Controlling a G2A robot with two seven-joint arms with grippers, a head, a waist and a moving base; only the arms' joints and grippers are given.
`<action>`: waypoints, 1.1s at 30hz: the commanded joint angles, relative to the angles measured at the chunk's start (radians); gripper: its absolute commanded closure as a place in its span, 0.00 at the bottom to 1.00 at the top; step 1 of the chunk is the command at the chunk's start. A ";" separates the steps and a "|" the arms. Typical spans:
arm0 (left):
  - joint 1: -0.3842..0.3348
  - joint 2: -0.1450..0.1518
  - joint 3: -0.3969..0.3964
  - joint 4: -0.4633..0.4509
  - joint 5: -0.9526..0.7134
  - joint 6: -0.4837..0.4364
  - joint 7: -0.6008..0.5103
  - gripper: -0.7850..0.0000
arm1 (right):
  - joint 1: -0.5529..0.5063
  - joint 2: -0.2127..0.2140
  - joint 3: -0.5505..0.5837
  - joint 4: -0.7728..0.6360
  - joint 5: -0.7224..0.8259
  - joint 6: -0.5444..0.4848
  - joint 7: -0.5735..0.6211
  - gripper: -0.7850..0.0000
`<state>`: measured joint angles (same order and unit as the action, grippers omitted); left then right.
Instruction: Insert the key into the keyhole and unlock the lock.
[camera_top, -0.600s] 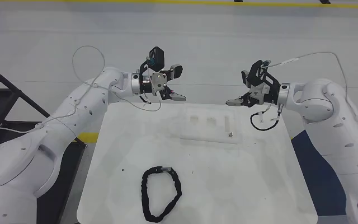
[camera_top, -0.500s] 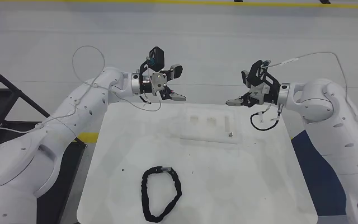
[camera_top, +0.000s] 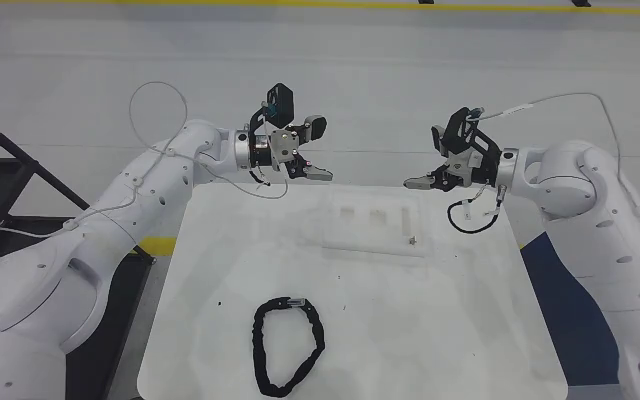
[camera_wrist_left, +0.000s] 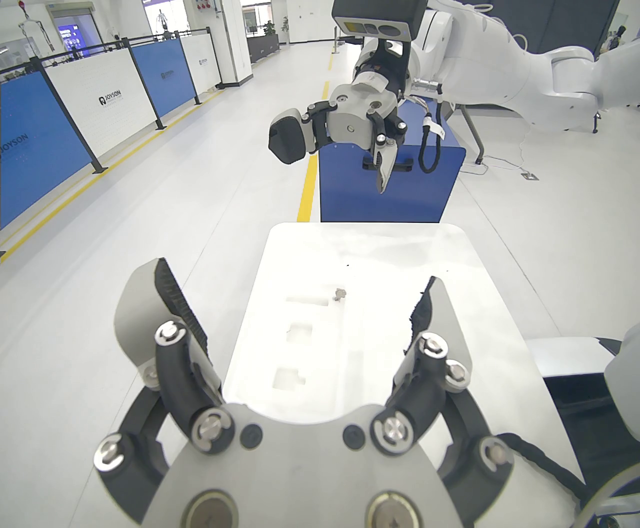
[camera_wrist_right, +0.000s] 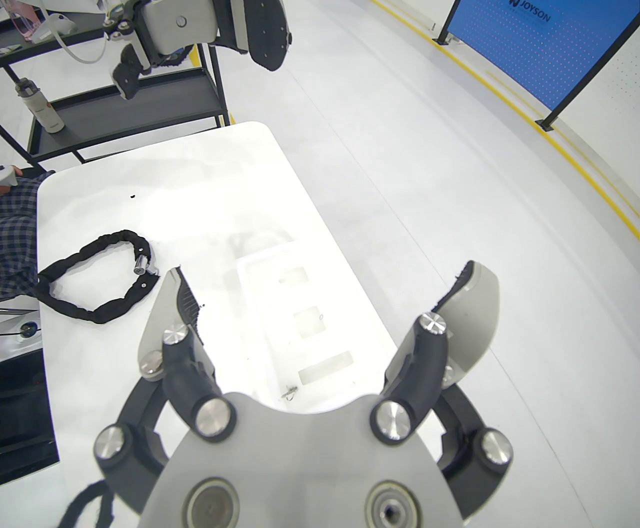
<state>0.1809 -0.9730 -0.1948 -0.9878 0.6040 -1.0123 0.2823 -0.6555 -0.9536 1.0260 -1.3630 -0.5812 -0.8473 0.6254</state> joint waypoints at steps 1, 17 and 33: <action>0.000 0.000 0.000 0.000 0.000 0.000 0.000 0.00 | 0.000 0.000 0.000 0.000 0.000 0.000 0.000 0.00; 0.000 0.000 0.000 0.000 0.000 0.000 0.000 0.00 | -0.055 -0.002 -0.009 0.062 -0.055 0.119 -0.018 0.00; 0.000 0.000 0.000 0.000 0.000 0.000 0.000 0.00 | 0.010 -0.089 -0.179 0.304 0.130 0.486 0.206 0.00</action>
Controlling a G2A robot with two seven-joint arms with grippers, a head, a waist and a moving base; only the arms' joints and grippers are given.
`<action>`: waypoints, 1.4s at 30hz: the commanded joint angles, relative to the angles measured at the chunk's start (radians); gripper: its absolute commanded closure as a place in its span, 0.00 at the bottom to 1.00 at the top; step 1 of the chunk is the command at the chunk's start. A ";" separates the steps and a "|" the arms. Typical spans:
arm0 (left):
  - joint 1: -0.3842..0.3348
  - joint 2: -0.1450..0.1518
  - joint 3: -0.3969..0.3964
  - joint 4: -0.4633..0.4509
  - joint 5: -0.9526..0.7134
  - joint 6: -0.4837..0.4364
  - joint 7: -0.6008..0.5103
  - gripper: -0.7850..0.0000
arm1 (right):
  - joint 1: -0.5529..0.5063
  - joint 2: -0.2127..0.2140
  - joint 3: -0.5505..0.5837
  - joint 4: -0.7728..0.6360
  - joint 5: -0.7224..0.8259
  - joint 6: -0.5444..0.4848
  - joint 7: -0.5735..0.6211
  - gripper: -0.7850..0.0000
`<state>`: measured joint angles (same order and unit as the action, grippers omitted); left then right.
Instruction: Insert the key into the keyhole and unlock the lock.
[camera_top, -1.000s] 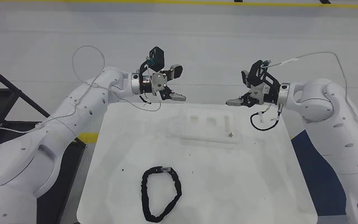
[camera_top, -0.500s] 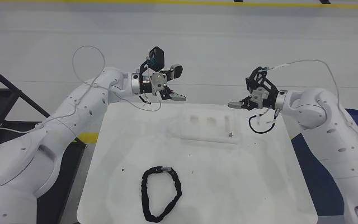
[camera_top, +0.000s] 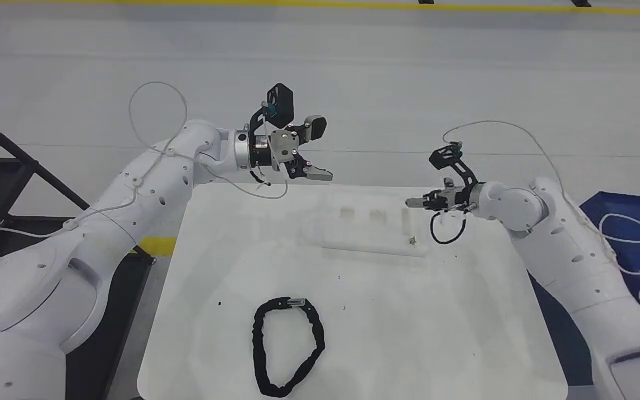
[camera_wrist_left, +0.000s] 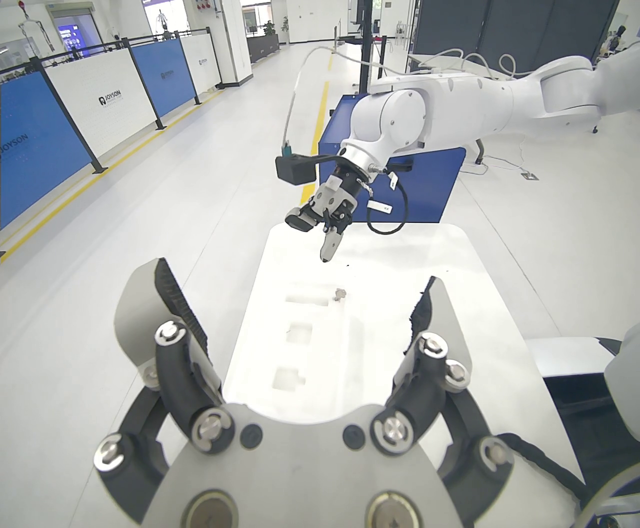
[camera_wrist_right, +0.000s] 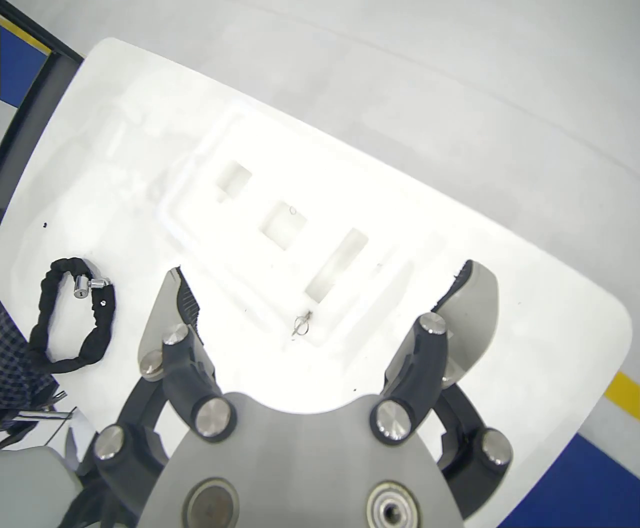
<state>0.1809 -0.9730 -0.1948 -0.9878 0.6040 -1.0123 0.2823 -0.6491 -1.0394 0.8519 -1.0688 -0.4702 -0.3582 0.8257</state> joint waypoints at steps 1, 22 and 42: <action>0.000 0.000 0.000 0.000 0.000 0.000 0.000 0.00 | 0.012 -0.008 -0.013 0.025 0.023 0.014 0.024 0.00; 0.000 0.000 0.000 0.000 0.000 0.000 0.000 0.00 | -0.013 -0.076 -0.110 0.069 0.166 0.232 0.214 0.00; 0.000 0.000 0.000 0.000 0.000 0.000 0.000 0.00 | -0.028 -0.073 -0.093 0.055 0.172 0.280 0.244 0.00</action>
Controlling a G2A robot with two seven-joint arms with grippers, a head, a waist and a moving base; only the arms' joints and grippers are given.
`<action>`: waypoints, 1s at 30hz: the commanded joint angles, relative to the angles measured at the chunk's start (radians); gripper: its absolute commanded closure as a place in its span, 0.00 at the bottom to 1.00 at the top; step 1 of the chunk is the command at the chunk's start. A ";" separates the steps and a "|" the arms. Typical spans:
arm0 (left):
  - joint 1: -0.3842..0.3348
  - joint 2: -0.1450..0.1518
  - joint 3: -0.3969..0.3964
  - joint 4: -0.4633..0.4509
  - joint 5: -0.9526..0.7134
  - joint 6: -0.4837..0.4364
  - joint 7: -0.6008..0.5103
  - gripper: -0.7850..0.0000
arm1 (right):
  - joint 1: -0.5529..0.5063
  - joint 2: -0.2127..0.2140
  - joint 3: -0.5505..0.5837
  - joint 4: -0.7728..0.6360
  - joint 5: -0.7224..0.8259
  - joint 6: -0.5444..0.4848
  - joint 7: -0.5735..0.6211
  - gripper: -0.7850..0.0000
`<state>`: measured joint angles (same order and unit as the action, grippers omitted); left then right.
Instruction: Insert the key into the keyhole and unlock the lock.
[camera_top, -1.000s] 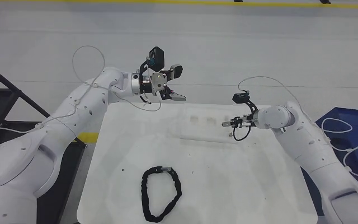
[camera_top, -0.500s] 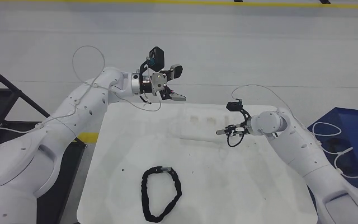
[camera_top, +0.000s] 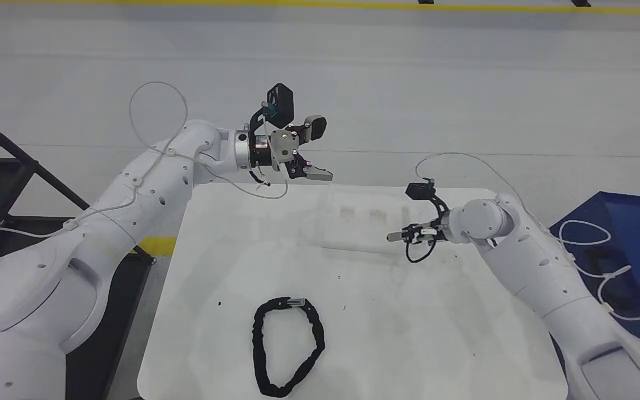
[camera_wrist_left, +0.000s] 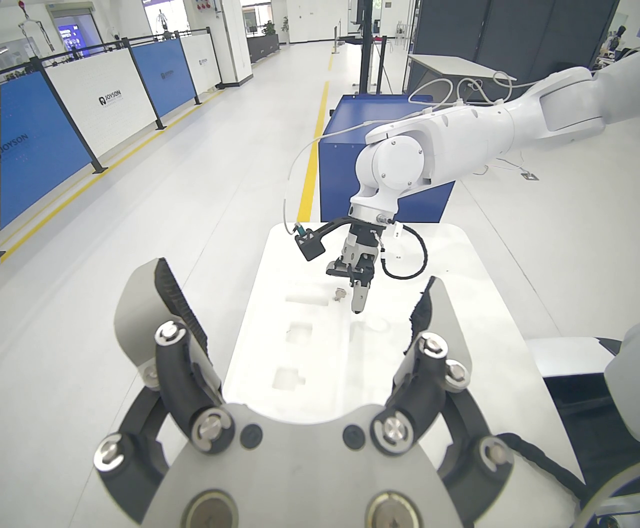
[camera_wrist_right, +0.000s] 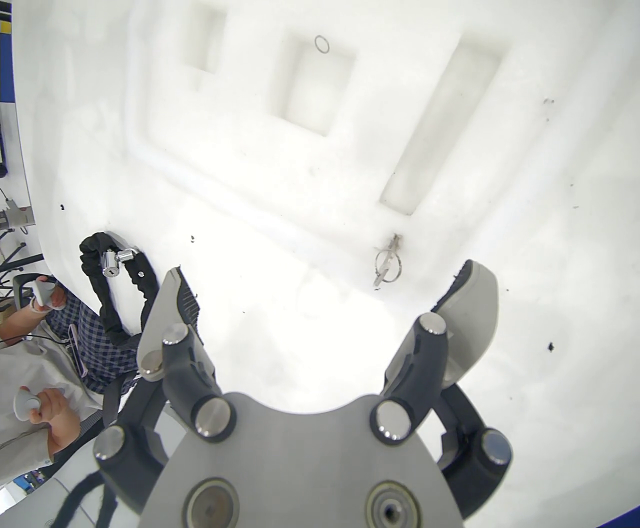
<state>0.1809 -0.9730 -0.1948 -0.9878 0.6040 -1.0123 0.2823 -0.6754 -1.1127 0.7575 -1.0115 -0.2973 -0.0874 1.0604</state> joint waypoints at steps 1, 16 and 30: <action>0.000 0.000 0.000 0.000 0.000 0.000 0.000 0.00 | -0.003 0.001 0.004 -0.006 0.001 0.015 0.017 0.00; 0.000 0.000 0.000 0.000 0.000 0.000 0.000 0.00 | -0.013 -0.007 0.002 -0.023 -0.039 0.100 0.029 0.11; 0.000 0.000 0.000 0.000 0.000 0.000 0.000 0.00 | -0.004 -0.032 -0.009 0.016 -0.050 0.170 -0.008 0.56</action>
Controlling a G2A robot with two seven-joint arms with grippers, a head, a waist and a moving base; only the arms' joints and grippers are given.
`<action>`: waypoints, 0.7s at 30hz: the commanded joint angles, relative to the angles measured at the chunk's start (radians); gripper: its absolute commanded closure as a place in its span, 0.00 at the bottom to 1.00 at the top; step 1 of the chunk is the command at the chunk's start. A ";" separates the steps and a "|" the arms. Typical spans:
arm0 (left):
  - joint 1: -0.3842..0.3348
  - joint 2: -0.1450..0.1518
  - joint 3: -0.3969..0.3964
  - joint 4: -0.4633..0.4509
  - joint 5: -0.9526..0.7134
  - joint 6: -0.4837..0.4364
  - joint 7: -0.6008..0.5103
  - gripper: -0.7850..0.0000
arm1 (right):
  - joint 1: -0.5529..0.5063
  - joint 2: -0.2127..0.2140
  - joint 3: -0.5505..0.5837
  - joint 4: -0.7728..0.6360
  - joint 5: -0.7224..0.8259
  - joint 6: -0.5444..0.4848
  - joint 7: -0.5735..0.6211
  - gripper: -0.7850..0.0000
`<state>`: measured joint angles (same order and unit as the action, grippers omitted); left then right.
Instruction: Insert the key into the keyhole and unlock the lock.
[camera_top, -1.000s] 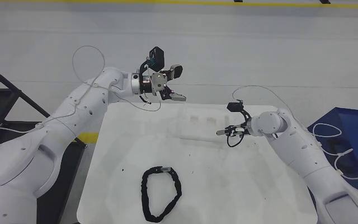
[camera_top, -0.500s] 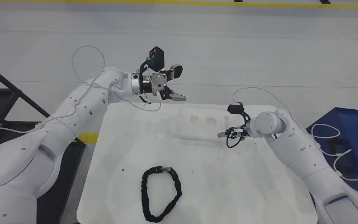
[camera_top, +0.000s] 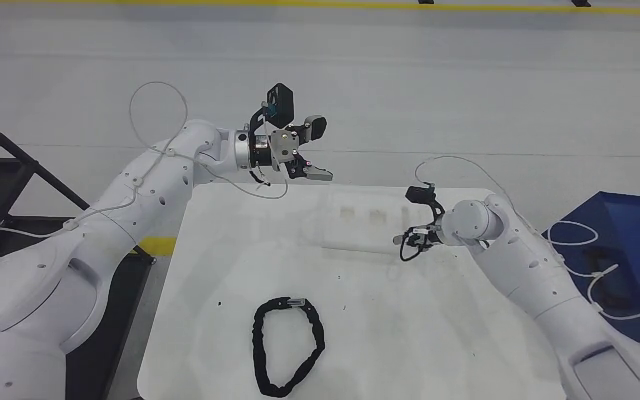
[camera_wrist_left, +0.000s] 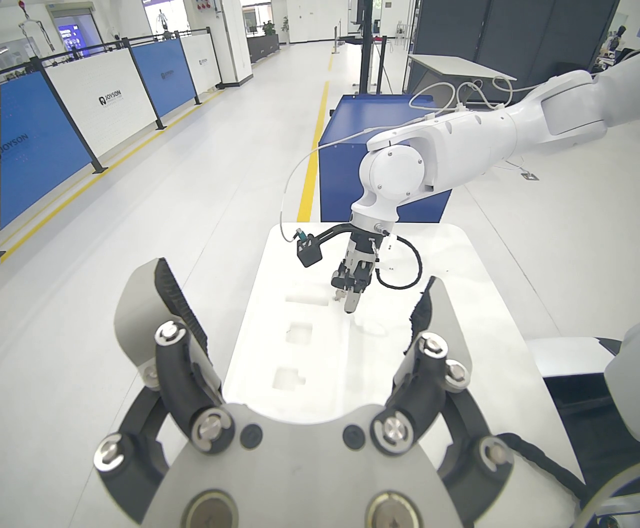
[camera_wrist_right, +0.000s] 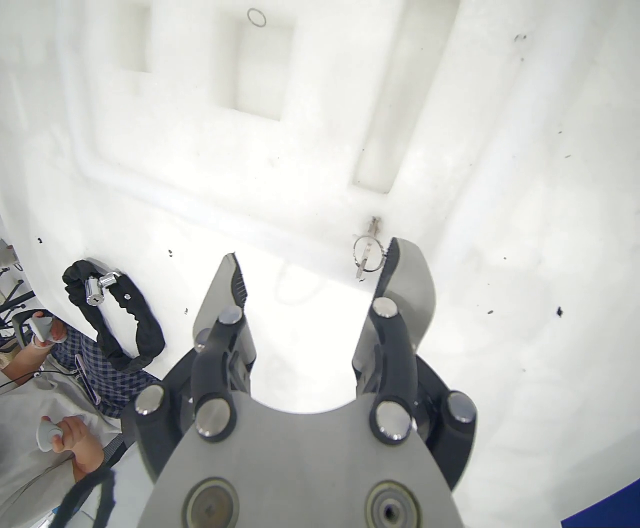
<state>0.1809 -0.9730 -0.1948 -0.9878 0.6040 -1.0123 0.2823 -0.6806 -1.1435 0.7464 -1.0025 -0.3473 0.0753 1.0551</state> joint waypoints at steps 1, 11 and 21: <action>0.000 0.000 0.000 0.000 0.000 0.000 0.000 0.00 | 0.001 -0.002 0.002 0.011 -0.001 0.015 -0.004 0.57; 0.000 0.000 0.000 0.000 0.000 0.000 0.000 0.00 | 0.007 -0.022 -0.017 0.039 -0.035 0.072 -0.044 0.69; 0.000 0.000 0.000 0.000 0.000 0.000 0.000 0.00 | 0.013 -0.040 -0.031 0.064 -0.067 0.130 -0.047 0.95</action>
<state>0.1809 -0.9730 -0.1948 -0.9878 0.6040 -1.0123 0.2823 -0.6685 -1.1821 0.7166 -0.9409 -0.4087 0.1986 1.0082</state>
